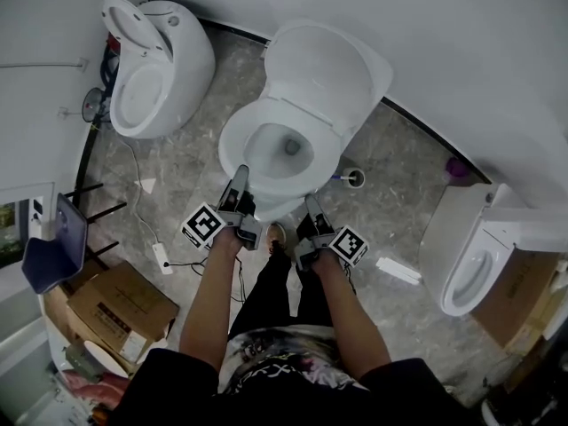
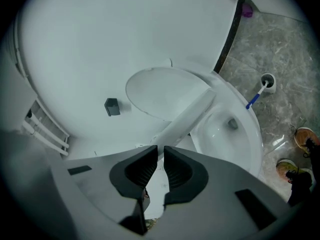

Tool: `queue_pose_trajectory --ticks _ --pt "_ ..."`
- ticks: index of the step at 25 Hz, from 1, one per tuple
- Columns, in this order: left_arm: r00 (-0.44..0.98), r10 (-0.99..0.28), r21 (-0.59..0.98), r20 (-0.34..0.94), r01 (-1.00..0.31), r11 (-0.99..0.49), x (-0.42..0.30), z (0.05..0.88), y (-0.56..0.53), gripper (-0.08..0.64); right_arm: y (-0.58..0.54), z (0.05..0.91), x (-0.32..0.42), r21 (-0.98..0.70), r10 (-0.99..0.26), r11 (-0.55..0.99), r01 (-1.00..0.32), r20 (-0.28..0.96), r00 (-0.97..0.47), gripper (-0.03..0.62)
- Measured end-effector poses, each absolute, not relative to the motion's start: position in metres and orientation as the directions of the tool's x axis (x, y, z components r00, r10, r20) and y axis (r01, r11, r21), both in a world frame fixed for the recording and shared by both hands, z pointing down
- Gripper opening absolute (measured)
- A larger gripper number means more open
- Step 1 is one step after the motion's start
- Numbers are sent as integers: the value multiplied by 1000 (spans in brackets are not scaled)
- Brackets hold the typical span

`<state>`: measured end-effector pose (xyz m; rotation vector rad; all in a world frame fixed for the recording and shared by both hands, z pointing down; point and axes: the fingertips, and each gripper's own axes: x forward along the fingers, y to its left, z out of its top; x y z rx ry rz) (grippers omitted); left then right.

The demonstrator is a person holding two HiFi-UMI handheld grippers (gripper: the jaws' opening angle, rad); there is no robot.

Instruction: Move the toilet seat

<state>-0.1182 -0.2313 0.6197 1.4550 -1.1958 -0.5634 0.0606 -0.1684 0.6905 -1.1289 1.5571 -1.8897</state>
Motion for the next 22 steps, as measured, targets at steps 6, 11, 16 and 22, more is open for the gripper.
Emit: queue_pose_trajectory --ticks 6,11,16,22 --pt "373 -893 922 252 -372 105 -111 601 -245 201 -181 668 59 -966 -783 -235 -107 253 -569 40" --pt "395 -900 939 186 -340 45 -101 582 -264 198 -195 663 68 -966 -797 -227 -127 259 -546 40" --pt "412 -887 920 209 -391 36 -103 578 -275 192 -213 648 68 -975 -822 -199 -103 223 -523 41" --pt "494 -853 923 167 -383 -41 -92 563 -304 192 -238 635 78 -974 -862 -191 -126 228 -452 46"
